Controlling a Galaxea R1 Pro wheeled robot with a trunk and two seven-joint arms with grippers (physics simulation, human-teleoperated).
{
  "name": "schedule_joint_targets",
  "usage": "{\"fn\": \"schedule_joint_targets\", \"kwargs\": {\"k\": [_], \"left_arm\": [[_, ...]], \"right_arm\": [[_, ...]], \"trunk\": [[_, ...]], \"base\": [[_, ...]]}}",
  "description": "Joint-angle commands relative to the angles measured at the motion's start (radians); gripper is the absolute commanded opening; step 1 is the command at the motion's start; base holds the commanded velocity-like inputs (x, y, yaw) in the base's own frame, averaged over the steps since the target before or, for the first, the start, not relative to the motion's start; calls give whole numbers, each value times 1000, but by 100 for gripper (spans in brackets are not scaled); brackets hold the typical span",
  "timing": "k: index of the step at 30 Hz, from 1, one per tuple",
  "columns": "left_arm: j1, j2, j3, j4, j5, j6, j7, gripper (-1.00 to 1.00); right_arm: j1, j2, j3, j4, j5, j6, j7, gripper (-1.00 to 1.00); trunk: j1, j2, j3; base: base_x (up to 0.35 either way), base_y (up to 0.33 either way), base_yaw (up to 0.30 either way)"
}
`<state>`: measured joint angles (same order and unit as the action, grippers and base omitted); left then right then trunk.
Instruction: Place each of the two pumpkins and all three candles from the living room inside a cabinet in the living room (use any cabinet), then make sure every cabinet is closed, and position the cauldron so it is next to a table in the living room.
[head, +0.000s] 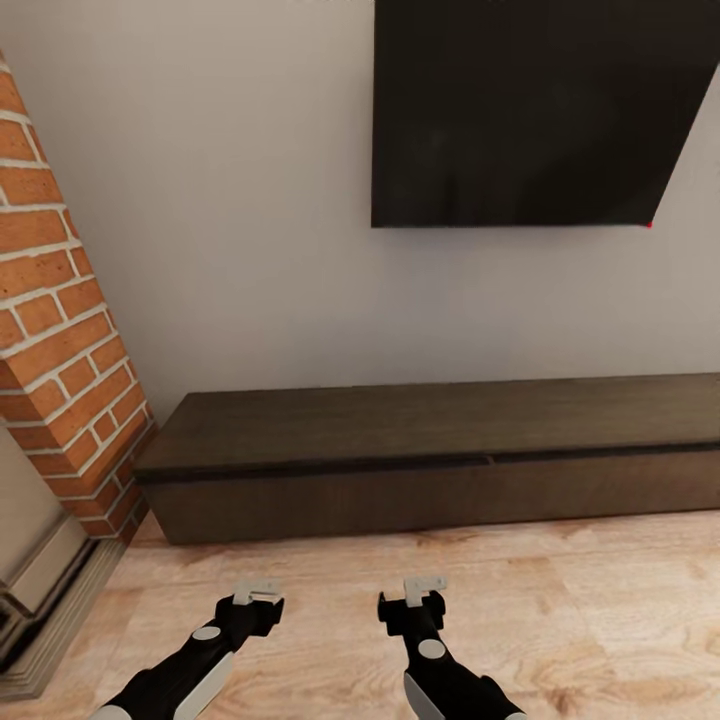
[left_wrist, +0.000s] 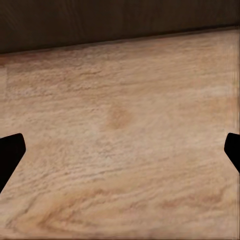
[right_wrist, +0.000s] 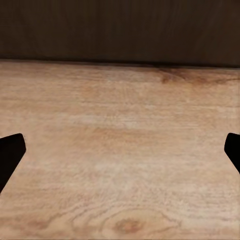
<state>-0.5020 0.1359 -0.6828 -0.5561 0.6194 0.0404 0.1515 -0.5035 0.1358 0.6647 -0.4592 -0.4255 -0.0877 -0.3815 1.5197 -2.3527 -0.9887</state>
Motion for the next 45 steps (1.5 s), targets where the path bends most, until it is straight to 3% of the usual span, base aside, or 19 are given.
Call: {"fn": "schedule_joint_targets", "kwargs": {"k": [1,11,13,15,22,38,45], "left_arm": [[2,3,-8,-12,8,13,9,100],[8,6,-2,-34,14,35,13,100],[8,6,11,-35,24,38,14,100],[8,6,34,-33,55,47,15,100],[8,5,40,-27,63,51,16,100],[8,4,42,-24,62,49,21,100],[8,0,41,-25,62,49,23,100]], "right_arm": [[-1,-1,8,-4,-11,-5,-2,100],[1,-2,-3,-31,-11,3,2,100],[1,-2,-4,-35,-11,3,1,100],[2,-4,-5,-39,-10,5,1,100],[2,-5,-5,-39,-10,5,0,100],[2,-6,-7,-38,-11,8,1,100],[2,-8,-52,-38,-12,11,1,100]], "trunk": [[-4,7,2],[-42,77,34],[-50,91,40],[-58,105,46],[-85,154,68],[-146,266,126],[-173,315,150]], "base": [[-2,0,0],[0,0,0],[0,0,0],[0,0,0],[-30,1,0],[-270,102,95],[-308,125,273]]}}
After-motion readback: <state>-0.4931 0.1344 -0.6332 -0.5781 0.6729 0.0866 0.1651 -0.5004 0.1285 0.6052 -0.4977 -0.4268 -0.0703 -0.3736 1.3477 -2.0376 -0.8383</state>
